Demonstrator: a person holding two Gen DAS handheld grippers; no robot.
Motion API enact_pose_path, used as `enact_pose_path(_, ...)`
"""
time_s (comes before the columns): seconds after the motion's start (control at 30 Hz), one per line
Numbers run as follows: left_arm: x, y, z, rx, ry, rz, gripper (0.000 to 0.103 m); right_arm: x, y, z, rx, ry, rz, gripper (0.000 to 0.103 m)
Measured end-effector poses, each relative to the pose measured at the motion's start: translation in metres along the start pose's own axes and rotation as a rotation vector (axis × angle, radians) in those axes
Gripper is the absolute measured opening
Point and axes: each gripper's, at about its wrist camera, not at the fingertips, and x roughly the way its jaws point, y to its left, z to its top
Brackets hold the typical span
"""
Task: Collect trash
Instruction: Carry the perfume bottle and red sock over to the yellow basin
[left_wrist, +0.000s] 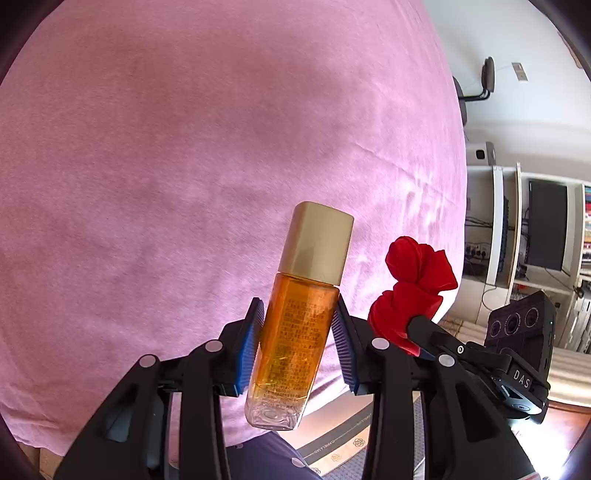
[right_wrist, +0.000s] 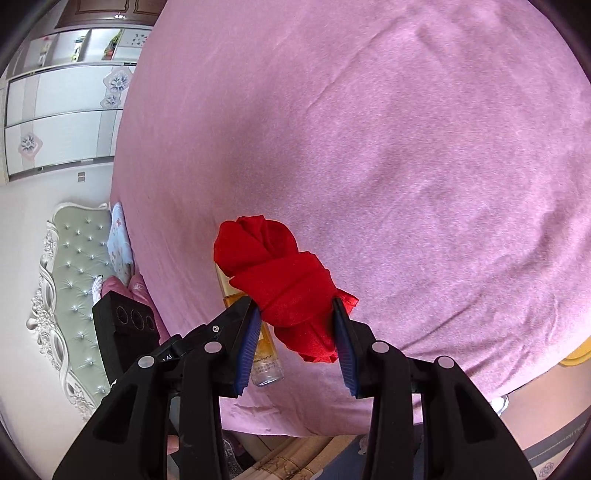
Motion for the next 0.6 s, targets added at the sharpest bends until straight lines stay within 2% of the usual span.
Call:
enact_pose_path(0.3,0.072,-0.106,-0.060,0.163,0.110,0.014,0.038,-0.073,-0.095,-0.038,0.149,-0.118,0.050,0.038)
enact_pose_path(0.53,0.136,-0.187,-0.131,0.303,0.209,0.044,0.038,-0.137,-0.181,-0.071,0.268,-0.227,0.069,0.038)
enact_pose_path(0.6,0.156,-0.210,-0.151,0.338,0.238,0.049,0.038,-0.162,-0.217,-0.083,0.307,-0.256,0.073,0.038)
